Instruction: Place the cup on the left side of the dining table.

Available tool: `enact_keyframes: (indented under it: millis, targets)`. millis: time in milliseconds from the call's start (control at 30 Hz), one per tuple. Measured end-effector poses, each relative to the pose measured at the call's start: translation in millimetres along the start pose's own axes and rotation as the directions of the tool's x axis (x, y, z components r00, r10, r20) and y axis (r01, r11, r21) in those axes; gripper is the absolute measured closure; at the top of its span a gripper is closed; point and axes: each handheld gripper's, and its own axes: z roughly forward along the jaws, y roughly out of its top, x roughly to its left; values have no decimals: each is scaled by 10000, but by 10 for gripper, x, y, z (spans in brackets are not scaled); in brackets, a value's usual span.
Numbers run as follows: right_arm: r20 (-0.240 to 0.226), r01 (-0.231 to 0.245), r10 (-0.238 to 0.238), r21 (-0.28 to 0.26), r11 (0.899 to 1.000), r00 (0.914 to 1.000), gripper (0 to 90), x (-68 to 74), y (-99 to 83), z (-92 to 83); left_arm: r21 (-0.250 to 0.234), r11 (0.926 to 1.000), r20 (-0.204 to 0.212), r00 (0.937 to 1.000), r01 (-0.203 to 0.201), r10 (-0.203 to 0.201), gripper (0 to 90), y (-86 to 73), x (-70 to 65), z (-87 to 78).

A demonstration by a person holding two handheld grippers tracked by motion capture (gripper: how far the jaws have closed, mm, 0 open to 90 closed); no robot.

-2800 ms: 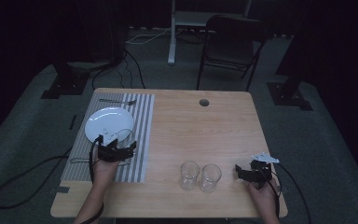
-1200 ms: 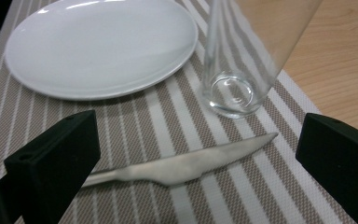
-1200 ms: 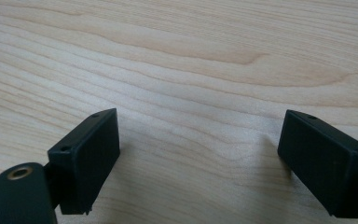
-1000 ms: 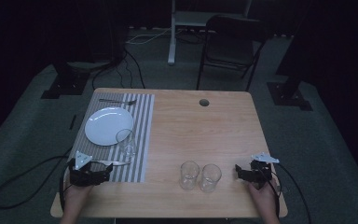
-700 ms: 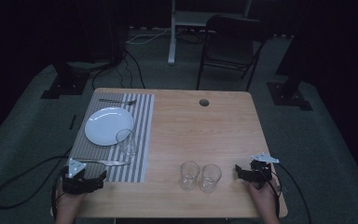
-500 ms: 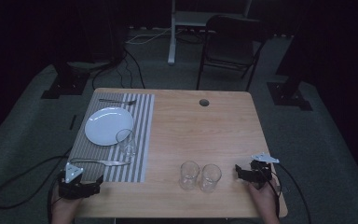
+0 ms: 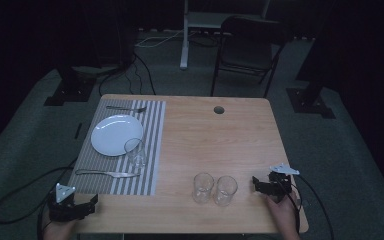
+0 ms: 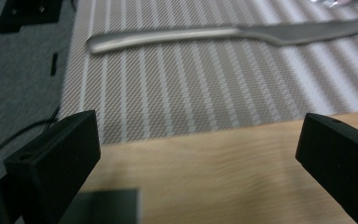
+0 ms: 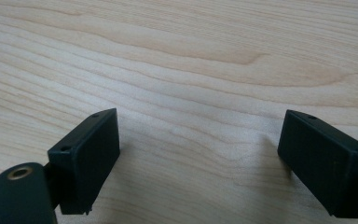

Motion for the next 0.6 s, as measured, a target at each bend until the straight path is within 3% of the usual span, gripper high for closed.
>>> enact_keyframes:
  millis: [167,233,367,433,600]
  targets:
    - [-1,0,0,1,10000,10000,123,0,0,0,154,9992,-281,9989,374,-370,3,-25,54,36]
    - [0,-2,2,1,10000,10000,123,0,0,0,75,9995,-398,9987,309,-306,3,-27,58,34]
    - [-4,-1,1,0,10000,10000,123,0,0,0,183,9995,-106,9996,245,-244,3,-46,39,61]
    - [1,1,-1,0,10000,10000,123,0,0,0,94,10000,-125,9999,-17,19,3,-52,9,78]
    - [0,-4,4,1,10000,10000,123,0,0,0,-300,9995,-113,9999,-49,46,3,-90,-8,90]
